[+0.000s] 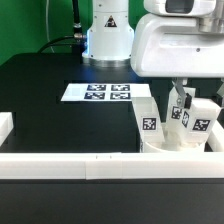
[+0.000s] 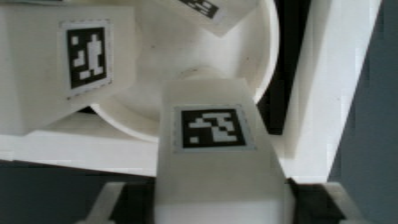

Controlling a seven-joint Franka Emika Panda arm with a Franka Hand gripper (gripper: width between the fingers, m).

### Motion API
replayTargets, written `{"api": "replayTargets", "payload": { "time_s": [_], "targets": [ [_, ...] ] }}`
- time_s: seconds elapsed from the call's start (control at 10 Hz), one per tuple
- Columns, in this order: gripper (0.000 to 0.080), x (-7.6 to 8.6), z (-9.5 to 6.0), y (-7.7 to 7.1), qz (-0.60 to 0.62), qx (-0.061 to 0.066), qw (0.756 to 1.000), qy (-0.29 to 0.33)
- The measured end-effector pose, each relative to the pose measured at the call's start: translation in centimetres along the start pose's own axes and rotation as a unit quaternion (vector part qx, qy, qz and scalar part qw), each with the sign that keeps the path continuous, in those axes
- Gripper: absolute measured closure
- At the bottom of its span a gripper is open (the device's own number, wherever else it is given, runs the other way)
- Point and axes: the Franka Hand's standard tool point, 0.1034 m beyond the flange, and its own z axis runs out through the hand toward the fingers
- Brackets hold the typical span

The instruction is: Assemble stool

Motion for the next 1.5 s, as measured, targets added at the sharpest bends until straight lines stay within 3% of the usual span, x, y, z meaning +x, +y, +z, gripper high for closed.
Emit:
{"api": "replayTargets", "payload": {
  "time_s": [0.3, 0.6, 0.8, 1.0, 1.2, 1.4, 1.5],
  "targets": [
    [0.0464, 0.0, 0.0, 0.1, 0.022, 0.002, 1.0, 0.001],
    [0.0464, -0.4, 0.0, 0.1, 0.199, 0.02, 0.98, 0.015],
    [0.0462, -0.3, -0.1, -0.9, 0.345, 0.033, 0.938, 0.034],
    [0.0462, -0.4, 0.0, -1.1, 0.457, 0.034, 0.888, 0.034],
    [0.0462, -0.5, 0.0, -0.9, 0.503, 0.037, 0.863, 0.031],
    [0.0462, -0.5, 0.0, -0.8, 0.567, 0.039, 0.822, 0.028],
    [0.0462, -0.6, 0.0, -0.9, 0.617, 0.043, 0.785, 0.023]
  ]
}}
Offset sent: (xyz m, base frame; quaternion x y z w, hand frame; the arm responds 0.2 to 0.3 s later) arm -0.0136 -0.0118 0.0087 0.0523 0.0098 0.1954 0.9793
